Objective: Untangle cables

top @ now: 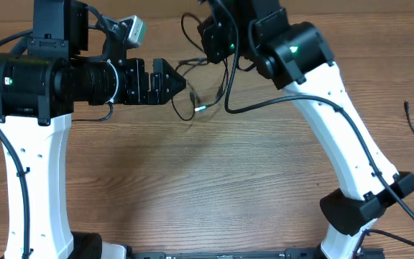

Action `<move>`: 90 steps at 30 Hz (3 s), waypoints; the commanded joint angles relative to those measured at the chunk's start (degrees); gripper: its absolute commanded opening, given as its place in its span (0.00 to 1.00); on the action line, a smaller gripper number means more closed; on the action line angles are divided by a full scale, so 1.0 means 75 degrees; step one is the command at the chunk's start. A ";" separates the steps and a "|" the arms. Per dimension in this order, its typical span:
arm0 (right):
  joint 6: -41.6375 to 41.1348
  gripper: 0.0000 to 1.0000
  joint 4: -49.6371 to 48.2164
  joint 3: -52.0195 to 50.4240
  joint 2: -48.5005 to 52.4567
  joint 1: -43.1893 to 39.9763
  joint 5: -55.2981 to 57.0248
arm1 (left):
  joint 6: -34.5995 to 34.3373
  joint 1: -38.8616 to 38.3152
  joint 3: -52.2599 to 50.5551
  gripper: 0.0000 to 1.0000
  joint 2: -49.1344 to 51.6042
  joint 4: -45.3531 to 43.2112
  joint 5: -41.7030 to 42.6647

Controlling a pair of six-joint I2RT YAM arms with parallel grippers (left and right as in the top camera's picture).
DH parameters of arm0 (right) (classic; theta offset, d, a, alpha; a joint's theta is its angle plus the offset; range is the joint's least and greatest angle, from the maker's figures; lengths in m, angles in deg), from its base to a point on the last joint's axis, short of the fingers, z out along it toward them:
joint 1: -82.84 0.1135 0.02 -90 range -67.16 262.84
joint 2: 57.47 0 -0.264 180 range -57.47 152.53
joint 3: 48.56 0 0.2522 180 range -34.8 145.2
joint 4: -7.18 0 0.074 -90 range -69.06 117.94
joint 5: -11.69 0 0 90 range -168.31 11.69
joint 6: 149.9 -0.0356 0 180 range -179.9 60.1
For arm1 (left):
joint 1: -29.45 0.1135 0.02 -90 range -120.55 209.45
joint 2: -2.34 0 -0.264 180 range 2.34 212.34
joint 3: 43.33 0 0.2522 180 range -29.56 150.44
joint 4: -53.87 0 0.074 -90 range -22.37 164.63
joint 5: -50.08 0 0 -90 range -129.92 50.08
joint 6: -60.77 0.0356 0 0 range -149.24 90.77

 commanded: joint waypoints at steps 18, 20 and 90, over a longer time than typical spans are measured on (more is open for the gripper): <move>-0.1221 0.04 0.0134 0.1332 -0.0714 0.0035 -0.0720 | 0.0140 -0.0003 0.0079 1.00 -0.0064 -0.0612 -0.2087; -0.1320 0.04 0.0111 0.1332 -0.0839 0.0035 -0.1035 | 0.0326 -0.0012 0.0079 1.00 -0.0064 -0.0816 -0.2063; -0.2451 0.04 0.0857 0.1332 -0.2865 -0.4890 0.3529 | 0.1784 -0.1437 0.0076 0.04 0.0522 -0.0761 -0.3037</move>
